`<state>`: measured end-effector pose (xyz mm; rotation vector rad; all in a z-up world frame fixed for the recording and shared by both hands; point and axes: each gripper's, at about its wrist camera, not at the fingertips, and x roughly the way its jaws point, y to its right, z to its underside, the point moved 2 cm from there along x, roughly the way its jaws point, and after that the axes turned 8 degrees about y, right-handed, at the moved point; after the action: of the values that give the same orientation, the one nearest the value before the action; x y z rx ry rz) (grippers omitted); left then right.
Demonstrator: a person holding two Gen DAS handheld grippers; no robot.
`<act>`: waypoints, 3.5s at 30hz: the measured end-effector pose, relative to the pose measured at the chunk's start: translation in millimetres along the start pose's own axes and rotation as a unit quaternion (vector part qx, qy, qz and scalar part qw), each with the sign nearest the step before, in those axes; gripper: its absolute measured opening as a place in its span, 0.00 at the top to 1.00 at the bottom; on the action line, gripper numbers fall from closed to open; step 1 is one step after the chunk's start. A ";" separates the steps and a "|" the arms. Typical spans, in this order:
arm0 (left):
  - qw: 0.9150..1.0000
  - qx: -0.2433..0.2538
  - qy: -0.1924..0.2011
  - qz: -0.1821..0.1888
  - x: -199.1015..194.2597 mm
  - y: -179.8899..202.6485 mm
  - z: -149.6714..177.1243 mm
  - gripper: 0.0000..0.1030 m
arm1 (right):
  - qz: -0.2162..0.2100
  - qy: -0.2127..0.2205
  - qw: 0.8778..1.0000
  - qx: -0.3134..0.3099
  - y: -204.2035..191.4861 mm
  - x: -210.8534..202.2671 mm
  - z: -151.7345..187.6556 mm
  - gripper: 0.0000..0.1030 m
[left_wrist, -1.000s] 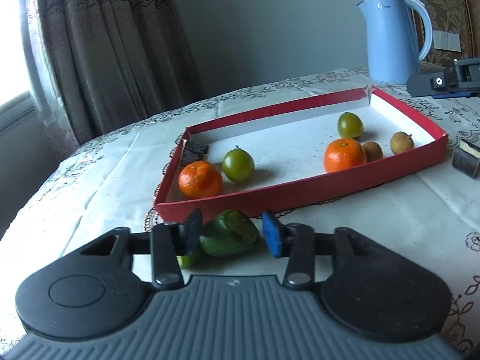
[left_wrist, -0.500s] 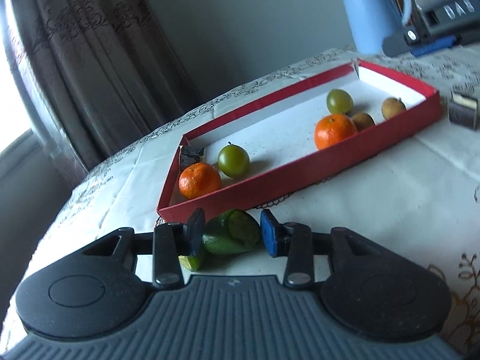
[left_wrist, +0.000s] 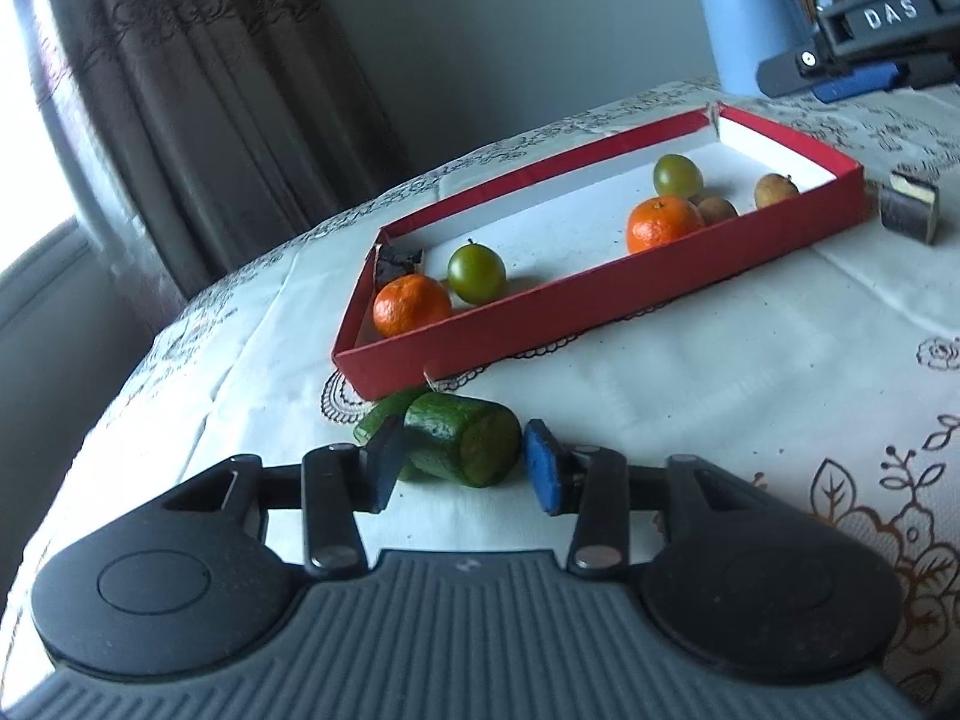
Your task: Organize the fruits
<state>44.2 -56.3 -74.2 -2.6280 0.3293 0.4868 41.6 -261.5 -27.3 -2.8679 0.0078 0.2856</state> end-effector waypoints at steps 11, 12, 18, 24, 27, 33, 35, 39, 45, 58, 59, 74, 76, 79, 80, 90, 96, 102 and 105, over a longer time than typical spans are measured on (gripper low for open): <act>0.992 -0.116 -0.036 -0.019 10.9 -22.4 -0.5 0.31 | 0.001 -0.001 1.000 0.001 0.8 0.6 0.1 0.50; 0.992 -0.116 -0.035 -0.018 10.7 -21.1 -1.3 0.38 | 0.002 -0.001 1.000 0.001 0.9 0.8 0.1 0.50; 0.992 -0.118 -0.039 -0.030 9.8 -7.3 -8.3 0.52 | -0.001 -0.004 1.000 0.001 0.3 1.3 0.7 0.50; 0.988 -0.137 -0.043 -0.049 10.7 2.2 -12.8 0.56 | -0.006 -0.002 1.000 0.003 0.0 0.4 0.3 0.50; 0.988 -0.139 -0.041 -0.059 15.7 1.6 -13.9 0.58 | -0.008 -0.001 1.000 0.004 0.6 -0.6 -0.3 0.50; 0.985 -0.150 -0.049 -0.064 28.2 -7.2 -16.5 0.71 | -0.014 0.000 1.000 0.006 1.3 -1.8 -1.5 0.50; 0.986 -0.145 -0.048 -0.065 27.6 -6.0 -16.4 0.72 | -0.013 0.002 1.000 0.006 2.0 -2.1 -1.6 0.50; 0.987 -0.144 -0.049 -0.059 26.8 -6.0 -16.8 0.72 | -0.012 0.003 1.000 0.008 3.1 -2.9 -1.4 0.50; 0.987 -0.144 -0.051 -0.045 21.5 -4.1 -18.3 0.72 | -0.004 0.004 1.000 0.009 4.7 -2.4 0.1 0.50; 0.987 -0.156 -0.022 -0.042 6.2 -23.9 -23.2 0.72 | 0.028 -0.005 1.000 0.002 10.4 -15.7 9.7 0.50; 0.987 -0.156 -0.019 -0.042 5.3 -26.0 -23.3 0.72 | 0.031 -0.006 1.000 0.003 11.7 -20.1 10.7 0.50; 0.990 -0.134 0.047 0.001 24.5 -39.6 -72.6 0.72 | 0.102 -0.027 0.994 0.014 59.0 -88.4 32.1 0.50; 0.991 -0.126 0.051 0.007 34.8 -33.3 -82.0 0.72 | 0.111 -0.030 0.993 0.020 65.9 -92.6 35.3 0.50; 0.991 -0.122 0.047 0.019 54.0 -22.8 -90.7 0.72 | 0.114 -0.035 0.992 0.028 70.9 -96.6 37.3 0.50; 0.992 -0.120 0.043 0.018 60.4 -19.4 -91.9 0.72 | 0.112 -0.034 0.993 0.031 72.3 -97.0 36.9 0.50; 0.994 -0.102 0.013 0.034 95.0 4.1 -84.1 0.63 | 0.069 -0.054 0.996 0.005 57.3 -86.0 36.4 0.50; 0.995 -0.097 0.019 0.028 93.6 6.6 -82.2 0.55 | 0.045 -0.068 0.996 -0.032 38.1 -74.7 30.7 0.50; 0.995 -0.086 0.039 0.017 71.0 1.8 -82.1 0.39 | 0.040 -0.089 0.991 -0.087 20.1 -56.0 26.5 0.50; 0.995 -0.084 0.059 0.012 47.6 -6.3 -78.8 0.28 | 0.046 -0.106 0.988 -0.102 17.5 -44.1 28.8 0.50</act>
<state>111.6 -94.5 -24.2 -2.8264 0.3730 0.3821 -7.7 -271.9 -50.5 -3.0266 0.0744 0.6442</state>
